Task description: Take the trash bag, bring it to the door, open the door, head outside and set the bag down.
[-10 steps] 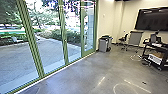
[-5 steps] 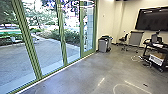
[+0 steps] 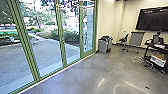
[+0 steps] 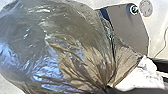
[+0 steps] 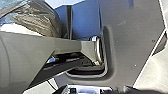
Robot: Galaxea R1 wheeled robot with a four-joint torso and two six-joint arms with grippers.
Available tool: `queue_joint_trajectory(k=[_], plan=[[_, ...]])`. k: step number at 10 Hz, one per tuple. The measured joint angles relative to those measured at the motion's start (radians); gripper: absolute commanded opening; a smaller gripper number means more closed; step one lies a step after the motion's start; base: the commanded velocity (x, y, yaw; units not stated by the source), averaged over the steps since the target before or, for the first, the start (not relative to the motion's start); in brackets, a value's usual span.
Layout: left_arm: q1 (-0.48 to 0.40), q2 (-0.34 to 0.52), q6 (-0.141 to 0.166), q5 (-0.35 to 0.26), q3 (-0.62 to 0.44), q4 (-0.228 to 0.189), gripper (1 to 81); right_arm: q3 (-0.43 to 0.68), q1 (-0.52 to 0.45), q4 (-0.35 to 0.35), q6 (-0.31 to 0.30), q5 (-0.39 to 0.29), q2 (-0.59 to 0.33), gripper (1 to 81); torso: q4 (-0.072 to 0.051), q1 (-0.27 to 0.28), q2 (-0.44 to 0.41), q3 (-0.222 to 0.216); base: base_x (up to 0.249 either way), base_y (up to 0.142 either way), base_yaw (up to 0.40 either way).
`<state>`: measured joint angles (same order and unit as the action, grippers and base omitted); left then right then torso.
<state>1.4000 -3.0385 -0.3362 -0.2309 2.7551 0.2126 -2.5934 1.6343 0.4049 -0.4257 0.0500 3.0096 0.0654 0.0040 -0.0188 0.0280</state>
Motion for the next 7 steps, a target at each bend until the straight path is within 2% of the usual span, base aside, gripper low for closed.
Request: queue_joint_trajectory(k=[7], plan=[[-0.001, 0.002, 0.000, 0.001, 0.000, 0.000, 1.0, 0.000, 0.000, 0.000, 0.000, 0.000, 0.001, 81.1, 0.000, 0.000, 0.000, 0.000, 0.153, 0.000, 0.000]])
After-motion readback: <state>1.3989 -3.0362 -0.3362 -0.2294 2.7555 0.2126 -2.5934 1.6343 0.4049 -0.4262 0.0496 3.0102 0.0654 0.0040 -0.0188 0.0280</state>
